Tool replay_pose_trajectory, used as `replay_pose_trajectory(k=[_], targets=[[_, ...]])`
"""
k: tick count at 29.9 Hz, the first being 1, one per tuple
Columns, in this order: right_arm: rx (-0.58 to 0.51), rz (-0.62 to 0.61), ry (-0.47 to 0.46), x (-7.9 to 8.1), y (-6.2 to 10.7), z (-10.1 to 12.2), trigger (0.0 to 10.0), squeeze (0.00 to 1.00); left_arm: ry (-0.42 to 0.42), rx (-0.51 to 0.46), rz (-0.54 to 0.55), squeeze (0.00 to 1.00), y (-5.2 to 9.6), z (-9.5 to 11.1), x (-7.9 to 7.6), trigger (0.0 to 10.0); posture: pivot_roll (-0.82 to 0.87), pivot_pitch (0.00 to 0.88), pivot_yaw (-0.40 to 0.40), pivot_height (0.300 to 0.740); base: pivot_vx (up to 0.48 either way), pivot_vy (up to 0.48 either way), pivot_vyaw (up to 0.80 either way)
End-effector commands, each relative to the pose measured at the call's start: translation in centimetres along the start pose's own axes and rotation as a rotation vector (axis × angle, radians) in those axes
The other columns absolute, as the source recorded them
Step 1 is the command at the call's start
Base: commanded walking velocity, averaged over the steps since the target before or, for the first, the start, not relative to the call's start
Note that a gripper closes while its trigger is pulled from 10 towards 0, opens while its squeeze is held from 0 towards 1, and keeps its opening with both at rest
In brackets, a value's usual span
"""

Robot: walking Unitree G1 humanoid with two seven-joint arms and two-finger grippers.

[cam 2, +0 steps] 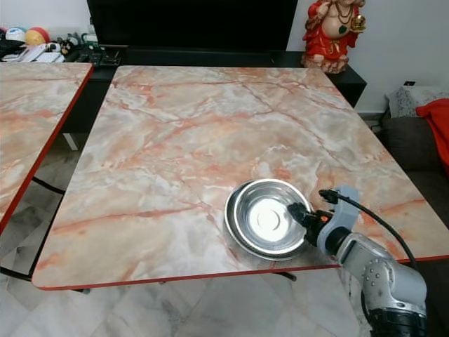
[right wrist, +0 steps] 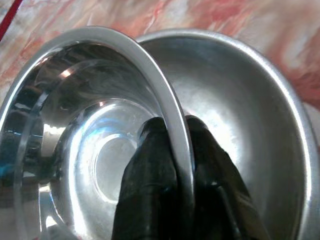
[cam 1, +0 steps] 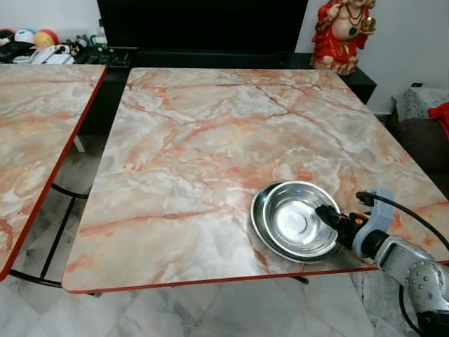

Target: Setting the table

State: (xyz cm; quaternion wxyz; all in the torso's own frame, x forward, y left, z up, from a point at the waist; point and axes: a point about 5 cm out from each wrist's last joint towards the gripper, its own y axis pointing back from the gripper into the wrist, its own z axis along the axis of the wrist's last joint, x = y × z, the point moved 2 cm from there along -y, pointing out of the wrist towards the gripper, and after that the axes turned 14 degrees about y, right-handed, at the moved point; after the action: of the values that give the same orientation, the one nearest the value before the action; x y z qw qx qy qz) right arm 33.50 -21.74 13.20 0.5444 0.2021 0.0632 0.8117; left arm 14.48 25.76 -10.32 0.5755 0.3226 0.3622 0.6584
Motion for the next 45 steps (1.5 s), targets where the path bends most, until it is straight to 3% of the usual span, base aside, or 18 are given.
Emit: replay_pose_trajectory(k=[1,7,9,13,14,15,16,28,29,32,33,42,43,44,45], targets=[[-0.017,-0.027,-0.007,-0.4,-0.1,0.5,10.0,0.0,-0.007,0.039,-0.002,0.0,0.3,-1.4,0.1,10.0,0.03,0.16,-0.069,0.74,0.0,0.0,0.0],[-0.019,-0.072,-0.022,-0.7,-0.6,0.3,10.0,0.0,-0.004,0.041,-0.004,0.0,0.3,-1.6,-0.1,10.0,0.04,0.157,-0.069,0.74,0.0,0.0,0.0],[-0.021,-0.074,-0.023,-0.7,-0.7,0.4,10.0,0.12,-0.003,0.042,-0.004,0.0,0.3,-1.6,-0.1,10.0,0.04,0.157,-0.069,0.74,0.0,0.0,0.0],[-0.022,-0.072,-0.017,-0.6,-0.8,0.5,10.0,0.13,-0.003,0.044,-0.002,0.0,0.3,-1.6,-0.1,10.0,0.04,0.156,-0.07,0.74,0.0,0.0,0.0],[-0.023,-0.075,-0.005,-0.7,-0.8,0.6,10.0,0.21,-0.003,0.044,-0.001,0.0,0.3,-1.6,-0.1,10.0,0.04,0.155,-0.069,0.74,0.0,0.0,0.0],[-0.023,-0.075,-0.005,-0.7,-0.8,0.6,10.0,0.21,-0.003,0.044,-0.001,0.0,0.3,-1.6,-0.1,10.0,0.04,0.155,-0.069,0.74,0.0,0.0,0.0],[-0.024,-0.077,0.003,-0.7,-0.8,0.6,10.0,0.33,-0.003,0.044,0.0,0.0,0.3,-1.6,-0.1,10.0,0.04,0.155,-0.069,0.74,0.0,0.0,0.0],[0.0,-0.062,0.063,-0.2,-0.8,0.2,10.0,0.32,-0.003,0.035,-0.006,0.0,0.0,-1.1,-0.6,10.0,0.04,0.154,-0.07,0.74,0.0,0.0,0.0],[0.0,-0.061,0.067,-0.2,-0.8,0.2,10.0,0.5,-0.004,0.034,-0.009,0.0,0.0,-1.0,-0.8,10.0,0.04,0.155,-0.07,0.74,0.0,0.0,0.0],[-0.001,-0.065,0.067,-0.3,-0.7,0.2,10.0,0.49,-0.004,0.033,-0.01,0.0,-0.1,-1.0,-0.9,10.0,0.04,0.155,-0.07,0.74,0.0,0.0,0.0],[-0.001,-0.068,0.069,-0.4,-0.7,0.2,10.0,0.42,-0.005,0.032,-0.01,0.0,-0.1,-1.0,-1.0,10.0,0.04,0.156,-0.07,0.74,0.0,0.0,0.0],[0.009,-0.072,0.083,-0.3,-0.9,-0.1,10.0,0.44,-0.007,0.023,-0.014,0.0,-0.1,-0.8,-1.0,10.0,0.04,0.153,-0.069,0.74,0.0,0.0,0.0],[0.008,-0.07,0.083,-0.3,-0.9,-0.1,10.0,0.55,-0.007,0.022,-0.013,0.0,-0.1,-0.8,-1.0,10.0,0.04,0.152,-0.069,0.74,0.0,0.0,0.0],[0.008,-0.068,0.083,-0.3,-0.9,-0.1,10.0,0.55,-0.007,0.021,-0.012,0.0,-0.1,-0.8,-0.9,10.0,0.04,0.152,-0.069,0.74,0.0,0.0,0.0],[0.007,-0.067,0.086,-0.3,-0.9,-0.1,10.0,0.72,-0.007,0.02,-0.012,0.0,-0.1,-0.7,-0.9,10.0,0.04,0.152,-0.07,0.74,0.0,0.0,0.0]])
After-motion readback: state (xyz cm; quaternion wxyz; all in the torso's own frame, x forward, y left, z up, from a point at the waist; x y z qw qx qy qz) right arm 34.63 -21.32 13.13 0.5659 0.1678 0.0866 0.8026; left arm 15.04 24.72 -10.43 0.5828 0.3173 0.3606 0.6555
